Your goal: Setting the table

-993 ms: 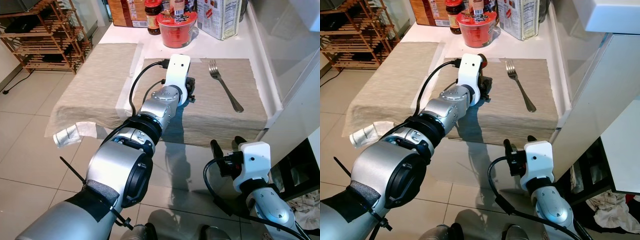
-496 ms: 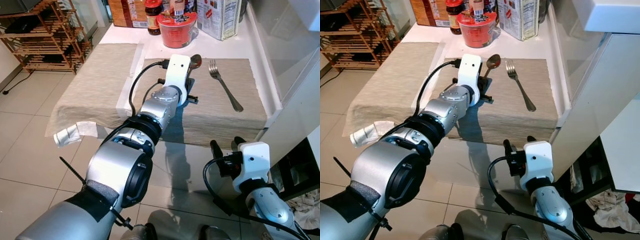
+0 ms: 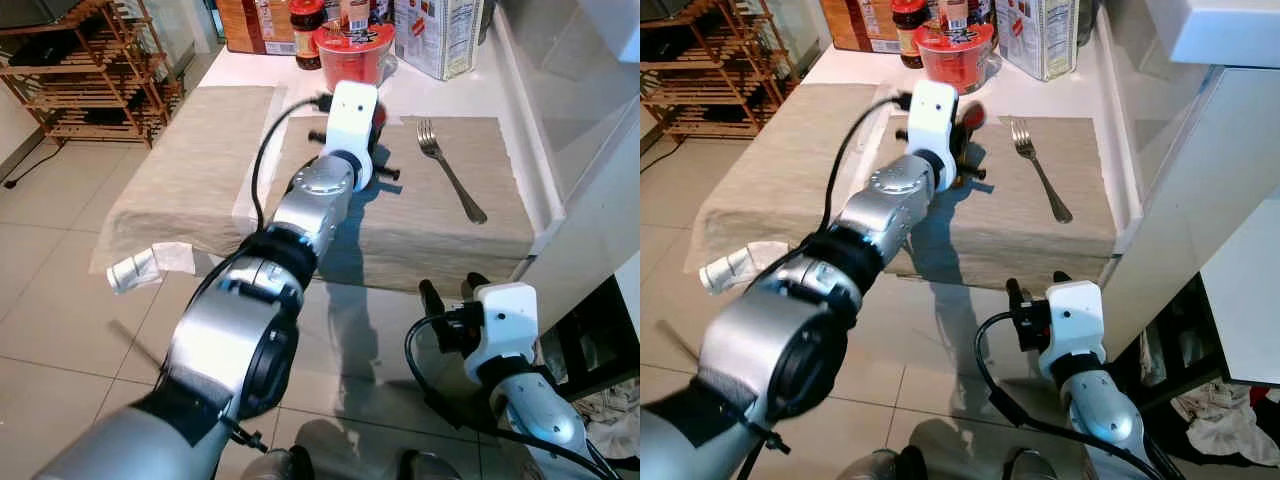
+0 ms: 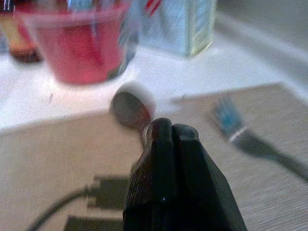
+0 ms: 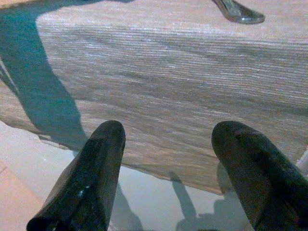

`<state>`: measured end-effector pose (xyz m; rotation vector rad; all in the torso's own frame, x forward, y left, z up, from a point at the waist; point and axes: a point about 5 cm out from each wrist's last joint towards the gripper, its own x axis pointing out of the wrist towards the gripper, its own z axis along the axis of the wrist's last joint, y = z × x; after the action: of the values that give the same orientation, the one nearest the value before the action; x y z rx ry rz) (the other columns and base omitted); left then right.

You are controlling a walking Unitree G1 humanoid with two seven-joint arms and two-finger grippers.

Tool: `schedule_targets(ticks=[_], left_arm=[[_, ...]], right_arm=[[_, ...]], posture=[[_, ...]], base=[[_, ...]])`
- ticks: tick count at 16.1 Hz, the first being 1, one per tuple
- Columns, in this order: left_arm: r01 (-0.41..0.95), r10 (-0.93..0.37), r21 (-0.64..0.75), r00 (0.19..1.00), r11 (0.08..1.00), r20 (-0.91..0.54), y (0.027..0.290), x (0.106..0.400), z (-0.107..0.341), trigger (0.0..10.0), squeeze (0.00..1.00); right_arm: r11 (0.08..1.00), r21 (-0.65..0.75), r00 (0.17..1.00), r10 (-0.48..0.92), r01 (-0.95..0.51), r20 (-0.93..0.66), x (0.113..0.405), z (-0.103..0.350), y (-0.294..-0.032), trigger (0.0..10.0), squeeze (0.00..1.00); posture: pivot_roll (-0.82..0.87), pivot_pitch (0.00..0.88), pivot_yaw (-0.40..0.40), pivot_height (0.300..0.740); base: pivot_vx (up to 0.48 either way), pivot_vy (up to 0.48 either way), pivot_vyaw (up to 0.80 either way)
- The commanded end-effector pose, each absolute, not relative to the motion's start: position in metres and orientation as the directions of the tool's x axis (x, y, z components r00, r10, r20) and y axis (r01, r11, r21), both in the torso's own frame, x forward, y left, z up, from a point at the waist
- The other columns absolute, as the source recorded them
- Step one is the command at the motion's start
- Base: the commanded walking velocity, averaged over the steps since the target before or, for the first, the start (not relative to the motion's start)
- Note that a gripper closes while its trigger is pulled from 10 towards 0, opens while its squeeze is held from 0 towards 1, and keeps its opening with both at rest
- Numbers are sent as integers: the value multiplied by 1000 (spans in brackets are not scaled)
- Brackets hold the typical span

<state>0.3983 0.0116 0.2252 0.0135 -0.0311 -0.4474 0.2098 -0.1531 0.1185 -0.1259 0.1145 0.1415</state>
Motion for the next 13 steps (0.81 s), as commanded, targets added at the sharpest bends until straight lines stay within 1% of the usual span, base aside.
schedule_targets(ticks=[1, 2, 5, 6, 7, 8, 10, 13], left_arm=[[457, -460, 56, 886, 888, 63, 16, 397, 228, 0, 0], [473, -475, 50, 877, 880, 75, 19, 396, 226, 0, 0], [486, -489, 51, 871, 872, 45, 22, 393, 213, 0, 0], [487, -489, 55, 872, 872, 29, 22, 392, 212, 5804, 0], [485, -487, 49, 872, 873, 39, 22, 392, 214, 10000, 0], [481, -483, 51, 874, 875, 52, 22, 392, 217, 10000, 1000], [457, -461, 77, 886, 886, 54, 19, 394, 220, 10000, 1000], [428, -430, 65, 903, 901, 4, 16, 395, 214, 10000, 1000]], right_arm=[[983, -120, 986, 125, -138, -109, 212, 120, -154, 10000, 0], [983, -120, 986, 126, -139, -110, 213, 120, -155, 10000, 0], [980, -121, 983, 147, -160, -114, 216, 118, -152, 10000, 0], [979, -120, 982, 149, -162, -113, 216, 118, -151, 10000, 0], [979, -120, 982, 149, -163, -113, 216, 118, -151, 10000, 0], [979, -121, 982, 150, -163, -112, 216, 117, -151, 10000, 0], [979, -122, 982, 151, -164, -110, 216, 117, -151, 10000, 0], [979, -122, 983, 151, -163, -108, 216, 117, -151, 10000, 0]], posture=[[-160, 118, 113, 740], [-153, 118, 109, 740], [-144, 115, 101, 740], [-143, 112, 101, 740], [-143, 108, 101, 740], [-144, 104, 101, 740], [-147, 96, 99, 740], [-151, 90, 98, 740]], base=[[0, 0, 0], [0, 0, 0], [0, 0, 0], [0, 0, 0], [0, 0, 0], [0, 0, 0], [0, 0, 0], [0, 0, 0]])
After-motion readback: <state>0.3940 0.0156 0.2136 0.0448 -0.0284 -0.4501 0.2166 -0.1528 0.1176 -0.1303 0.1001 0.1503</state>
